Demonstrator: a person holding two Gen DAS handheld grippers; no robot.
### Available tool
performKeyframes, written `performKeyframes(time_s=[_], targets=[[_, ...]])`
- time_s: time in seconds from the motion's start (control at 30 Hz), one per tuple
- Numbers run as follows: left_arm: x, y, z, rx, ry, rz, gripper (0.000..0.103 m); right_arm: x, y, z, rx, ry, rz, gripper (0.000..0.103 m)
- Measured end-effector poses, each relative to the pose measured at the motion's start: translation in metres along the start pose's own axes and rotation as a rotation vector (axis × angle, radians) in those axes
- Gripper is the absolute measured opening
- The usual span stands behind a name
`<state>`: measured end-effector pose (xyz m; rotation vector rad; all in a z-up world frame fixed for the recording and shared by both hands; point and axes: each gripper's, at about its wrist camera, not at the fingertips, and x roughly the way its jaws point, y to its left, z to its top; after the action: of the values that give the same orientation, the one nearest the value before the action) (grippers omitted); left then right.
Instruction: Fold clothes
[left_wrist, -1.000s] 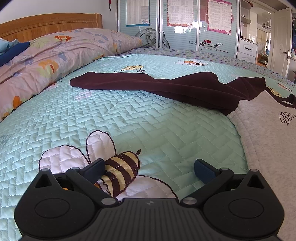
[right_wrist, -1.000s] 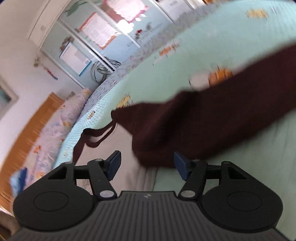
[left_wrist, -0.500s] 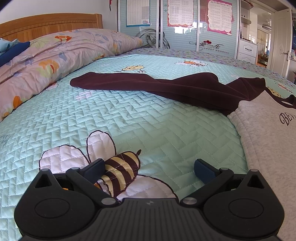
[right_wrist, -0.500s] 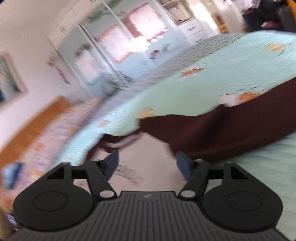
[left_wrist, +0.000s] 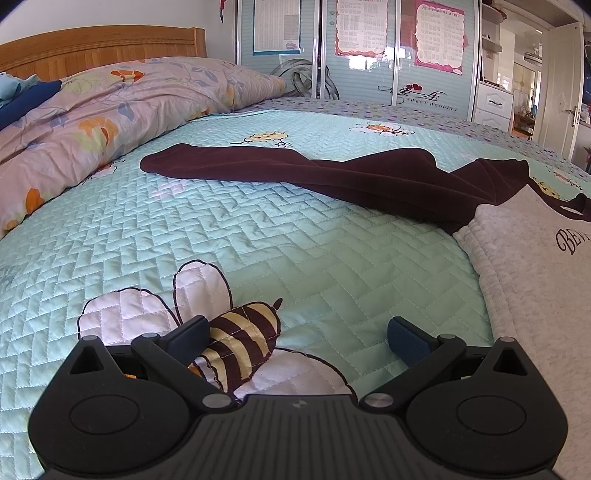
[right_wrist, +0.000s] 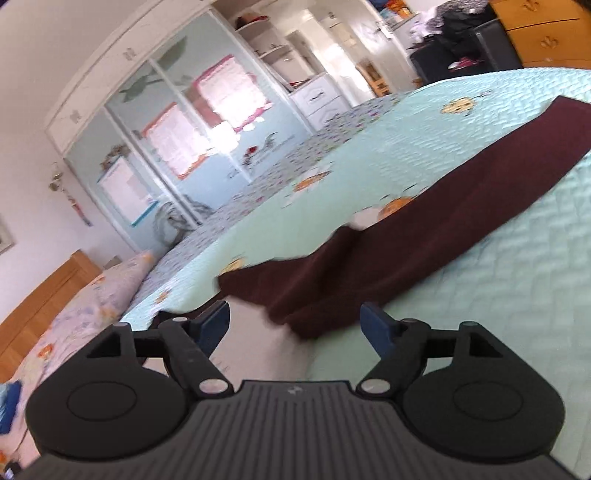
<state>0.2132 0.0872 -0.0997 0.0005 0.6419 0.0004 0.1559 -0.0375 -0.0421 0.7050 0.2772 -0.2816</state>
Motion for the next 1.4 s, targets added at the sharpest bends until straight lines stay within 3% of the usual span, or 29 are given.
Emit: performKeyframes(time_s=[0.13,0.23,0.33,0.43,0.53,0.73,1.27,1.3,1.33,1.4], targets=[[-0.004,0.002,0.005,-0.009,0.008,-0.01,0.101,-0.01,0.007,-0.021,-0.049,0.002,-0.005,0.079],[-0.01,0.006,0.022,0.021,-0.044,-0.025,0.1,-0.013,-0.023,-0.026,0.033,0.015,-0.063,0.08],[0.007,0.02,0.053,-0.071,-0.035,-0.049,0.102,-0.02,-0.047,-0.032,0.131,-0.014,-0.023,0.078],[0.053,0.056,0.072,-0.471,0.07,-0.247,0.102,-0.009,-0.051,-0.028,0.126,-0.02,-0.011,0.08],[0.093,0.074,0.076,-0.776,0.11,-0.321,0.102,-0.007,-0.051,-0.027,0.112,-0.02,-0.013,0.081],[0.141,0.083,0.103,-0.902,0.109,-0.364,0.102,-0.003,-0.054,-0.027,0.109,-0.024,-0.009,0.083],[0.224,0.204,0.131,-1.283,0.035,-0.457,0.102,0.003,-0.053,-0.027,0.102,-0.022,-0.019,0.083],[0.224,0.207,0.133,-1.271,0.025,-0.422,0.102,0.003,-0.053,-0.027,0.099,-0.021,-0.022,0.083],[0.225,0.211,0.135,-1.259,0.014,-0.387,0.097,0.004,-0.052,-0.027,0.097,-0.02,-0.025,0.083],[0.226,0.217,0.14,-1.233,-0.008,-0.316,0.077,0.004,-0.052,-0.027,0.092,-0.018,-0.032,0.084]])
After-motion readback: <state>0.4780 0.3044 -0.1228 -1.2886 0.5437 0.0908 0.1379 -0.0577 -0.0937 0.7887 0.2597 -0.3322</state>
